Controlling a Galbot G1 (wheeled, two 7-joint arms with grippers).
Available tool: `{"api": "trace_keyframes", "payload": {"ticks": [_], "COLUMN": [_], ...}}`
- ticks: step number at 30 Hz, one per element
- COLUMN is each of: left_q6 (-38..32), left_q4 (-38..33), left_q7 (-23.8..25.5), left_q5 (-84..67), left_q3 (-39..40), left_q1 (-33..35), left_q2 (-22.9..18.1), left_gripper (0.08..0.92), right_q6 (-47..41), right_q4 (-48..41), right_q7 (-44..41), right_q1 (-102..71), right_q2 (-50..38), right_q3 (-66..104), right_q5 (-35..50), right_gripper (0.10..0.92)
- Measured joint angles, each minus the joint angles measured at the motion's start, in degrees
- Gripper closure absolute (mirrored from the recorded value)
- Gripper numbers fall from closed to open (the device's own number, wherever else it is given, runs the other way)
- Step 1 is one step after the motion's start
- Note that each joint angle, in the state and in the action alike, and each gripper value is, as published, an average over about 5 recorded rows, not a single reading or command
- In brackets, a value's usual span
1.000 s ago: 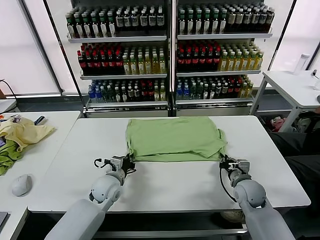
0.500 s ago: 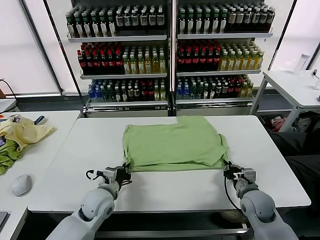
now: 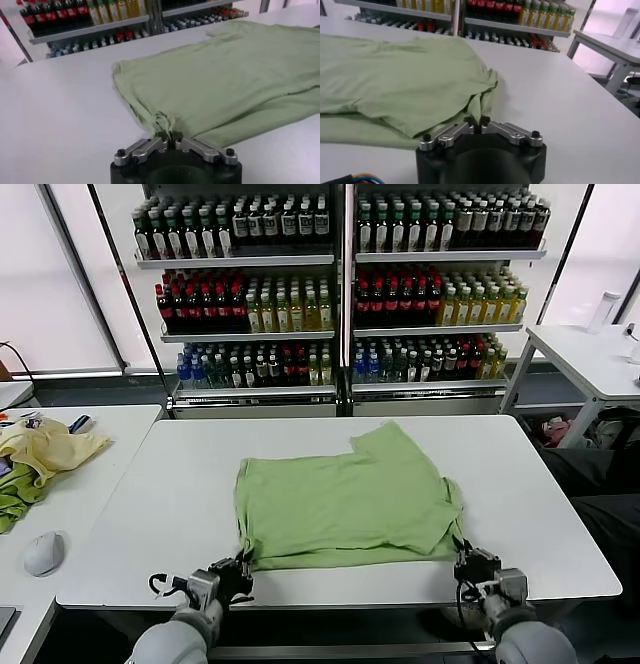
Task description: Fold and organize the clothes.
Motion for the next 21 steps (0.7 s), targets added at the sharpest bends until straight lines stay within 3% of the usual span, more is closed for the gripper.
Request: {"api": "trace_keyframes", "payload": {"ticks": [12,21], "left_q6": [-0.2,-0.28], "left_q4": [-4.02,-0.83], "left_q7": [0.4,-0.12], "left_q5": [1.2,-0.68], "left_q3": [-4.13,-2.44], "left_q1": [2.56,-3.78], "left_q2": [2.7,3.04], "left_gripper": [0.487,0.231], "right_q6": [0.52,-1.19], "right_q4": [5.07,-0.73], "right_q7": [0.19,1.8], "right_q1": [-1.26,11.09], "right_q2": [-2.4,-4.36], "right_q3": [3.24,-0.7], "right_q5": [0.24,5.3], "right_gripper": [0.436,0.217]}}
